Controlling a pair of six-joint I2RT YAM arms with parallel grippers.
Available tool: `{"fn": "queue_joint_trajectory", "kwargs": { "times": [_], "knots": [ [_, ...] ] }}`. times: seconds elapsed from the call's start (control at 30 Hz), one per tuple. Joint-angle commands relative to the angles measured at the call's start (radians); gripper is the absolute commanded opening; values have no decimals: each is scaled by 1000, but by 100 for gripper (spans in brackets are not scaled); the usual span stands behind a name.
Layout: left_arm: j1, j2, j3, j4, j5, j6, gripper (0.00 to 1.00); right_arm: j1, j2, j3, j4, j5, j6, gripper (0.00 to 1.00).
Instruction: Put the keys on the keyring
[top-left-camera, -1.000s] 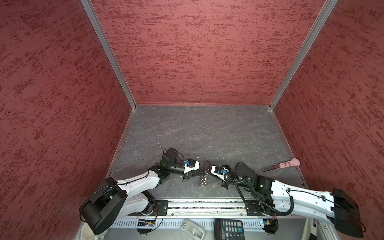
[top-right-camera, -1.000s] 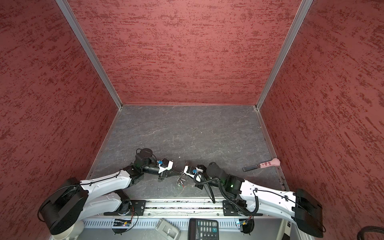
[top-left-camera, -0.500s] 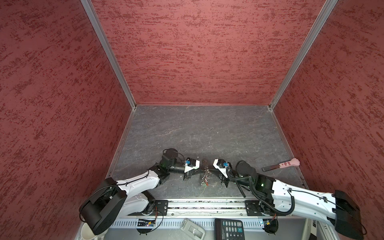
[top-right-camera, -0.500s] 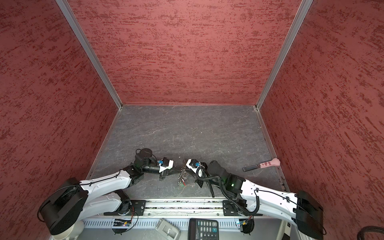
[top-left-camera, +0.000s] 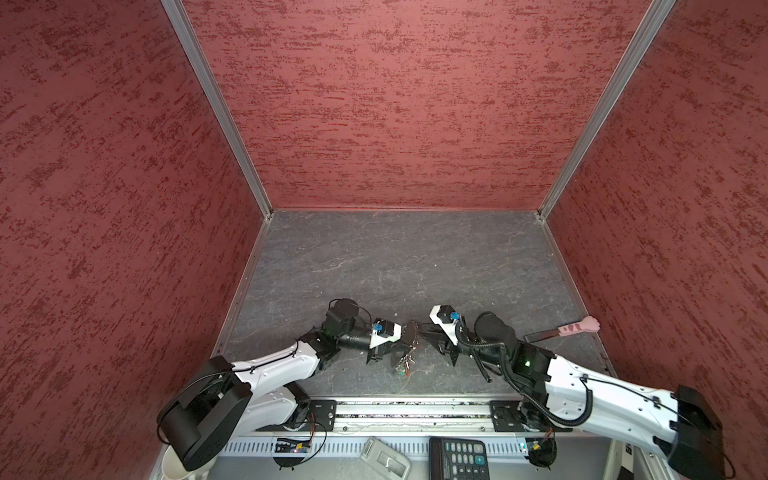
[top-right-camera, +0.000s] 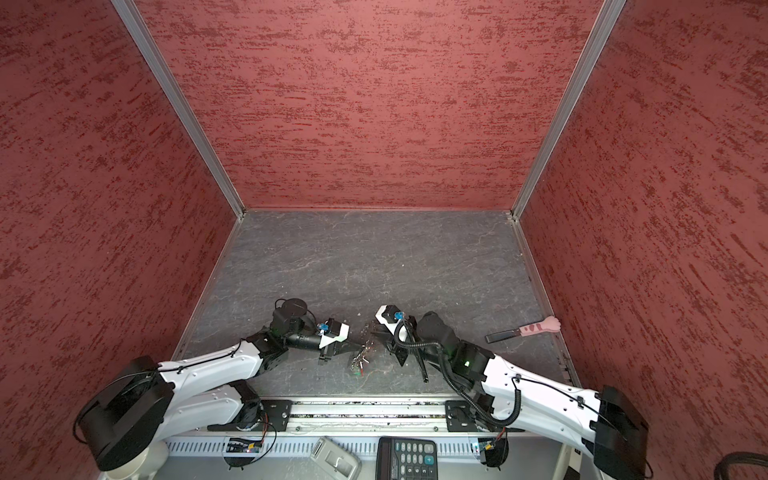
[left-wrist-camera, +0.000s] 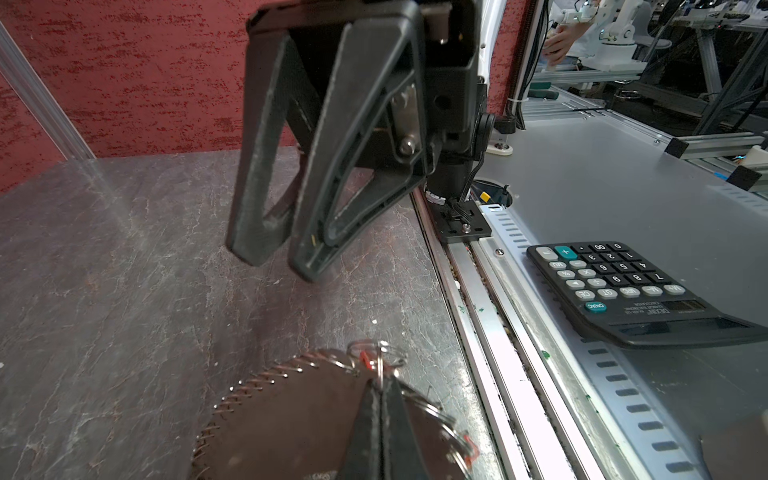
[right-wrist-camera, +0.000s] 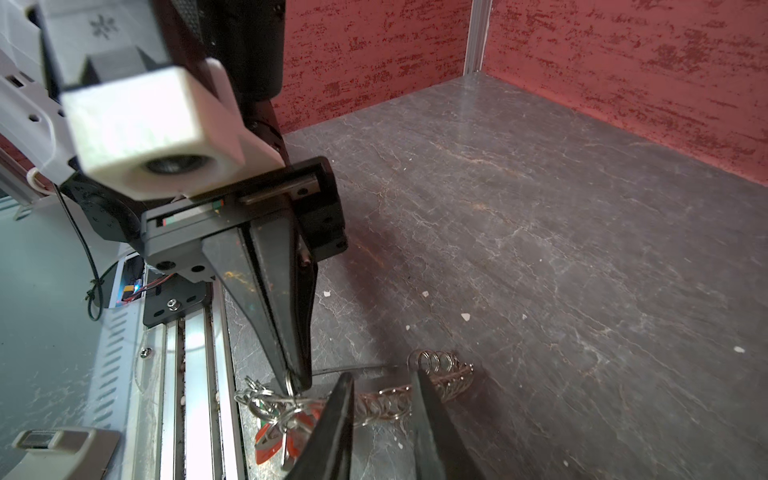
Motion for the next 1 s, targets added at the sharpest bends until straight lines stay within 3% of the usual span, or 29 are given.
{"fn": "queue_joint_trajectory", "kwargs": {
  "times": [0.0, 0.2, 0.4, 0.97],
  "knots": [
    [-2, -16, -2, -4, 37, 16, 0, -2, -27, 40, -91, -5, -84, 28],
    [11, -42, -18, 19, 129, 2, 0, -1, -45, 0, -72, -143, -216, 29],
    [10, -36, -16, 18, 179, 22, 0, -1, -36, -15, -37, -245, -269, 32],
    [5, -15, -5, -3, 168, 37, 0, 6, 52, -9, -1, -389, -300, 33]
  ]
}}
